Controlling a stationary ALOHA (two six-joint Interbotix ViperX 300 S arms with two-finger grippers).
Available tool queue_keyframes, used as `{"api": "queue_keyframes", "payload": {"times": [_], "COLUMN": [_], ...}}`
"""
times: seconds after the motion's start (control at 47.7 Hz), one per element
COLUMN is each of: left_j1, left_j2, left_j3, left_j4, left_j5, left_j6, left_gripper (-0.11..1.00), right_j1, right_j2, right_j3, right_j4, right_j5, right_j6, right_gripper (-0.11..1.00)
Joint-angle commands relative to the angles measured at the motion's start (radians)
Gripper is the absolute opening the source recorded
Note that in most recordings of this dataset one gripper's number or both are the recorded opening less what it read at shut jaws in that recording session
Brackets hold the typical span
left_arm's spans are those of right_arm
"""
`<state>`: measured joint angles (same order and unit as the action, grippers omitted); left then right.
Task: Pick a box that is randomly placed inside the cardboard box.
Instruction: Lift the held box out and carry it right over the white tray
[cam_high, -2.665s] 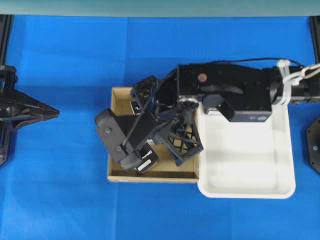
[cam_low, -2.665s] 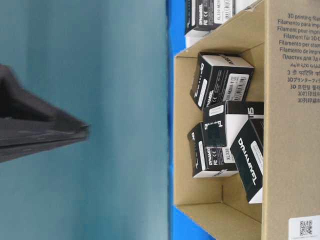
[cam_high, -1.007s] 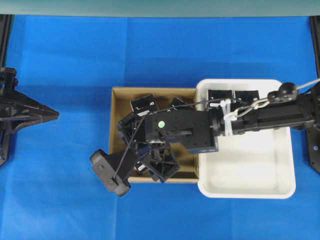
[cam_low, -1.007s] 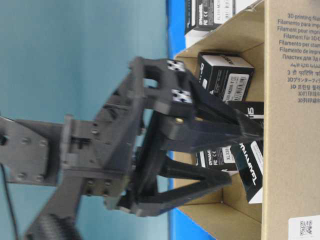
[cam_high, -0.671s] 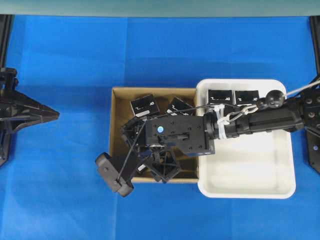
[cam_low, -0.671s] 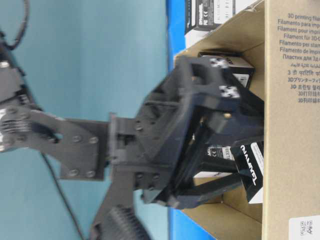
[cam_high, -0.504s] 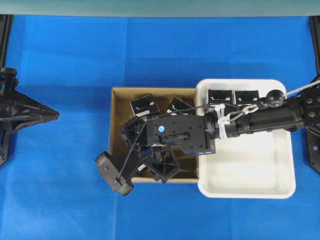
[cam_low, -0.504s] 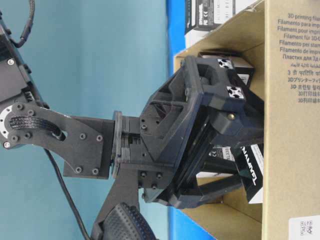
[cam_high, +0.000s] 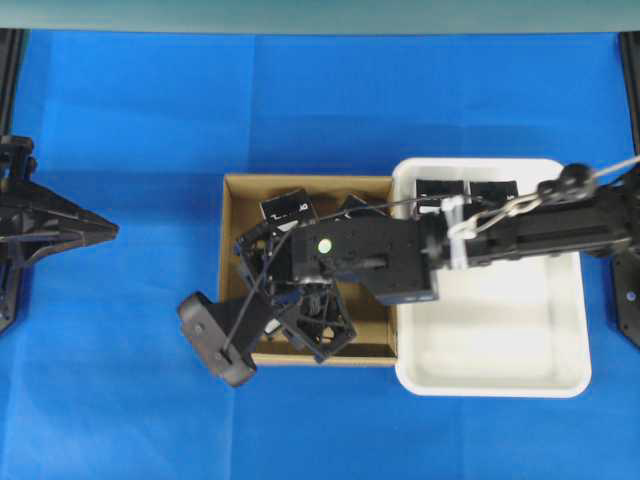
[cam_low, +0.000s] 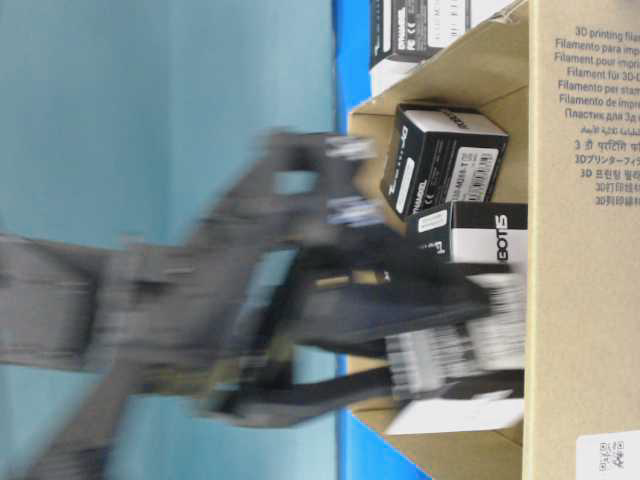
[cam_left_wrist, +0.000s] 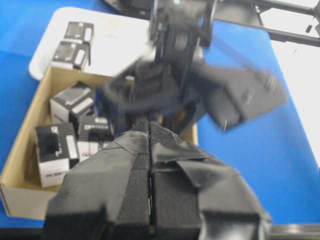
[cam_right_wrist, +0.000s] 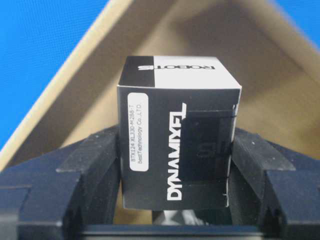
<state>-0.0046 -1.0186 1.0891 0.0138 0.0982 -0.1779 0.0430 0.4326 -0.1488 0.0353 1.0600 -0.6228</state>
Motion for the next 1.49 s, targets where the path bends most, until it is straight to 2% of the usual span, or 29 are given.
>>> {"api": "queue_keyframes", "payload": {"times": [0.0, 0.168, 0.357, 0.441, 0.65, 1.007, 1.217, 1.469], "left_j1": [-0.002, -0.002, -0.002, -0.002, -0.002, -0.002, -0.002, -0.002], "left_j2": [0.008, 0.008, 0.008, 0.008, 0.008, 0.008, 0.008, 0.008], "left_j3": [-0.021, -0.021, -0.021, -0.020, -0.020, -0.020, -0.020, -0.020], "left_j4": [0.003, 0.003, 0.003, 0.003, 0.003, 0.003, 0.003, 0.003], "left_j5": [-0.009, -0.009, -0.008, -0.009, -0.009, -0.009, -0.009, -0.009], "left_j6": [-0.002, -0.002, 0.000, 0.000, -0.002, -0.002, -0.003, -0.003], "left_gripper": [-0.07, -0.07, -0.07, -0.07, -0.07, -0.07, -0.07, -0.07], "right_j1": [-0.025, -0.064, -0.106, -0.117, -0.137, -0.172, -0.181, -0.181], "right_j2": [-0.055, -0.132, -0.245, -0.290, -0.408, -0.601, -0.678, -0.672], "right_j3": [-0.038, -0.069, -0.044, -0.009, 0.163, 0.491, 0.663, 0.827], "right_j4": [0.002, 0.002, 0.005, 0.003, 0.011, 0.015, 0.015, 0.015], "right_j5": [0.037, 0.146, 0.247, 0.270, 0.265, 0.083, -0.064, -0.233], "right_j6": [0.037, 0.129, 0.216, 0.244, 0.290, 0.379, 0.387, 0.387], "right_gripper": [0.58, 0.58, 0.58, 0.58, 0.58, 0.58, 0.58, 0.58]}}
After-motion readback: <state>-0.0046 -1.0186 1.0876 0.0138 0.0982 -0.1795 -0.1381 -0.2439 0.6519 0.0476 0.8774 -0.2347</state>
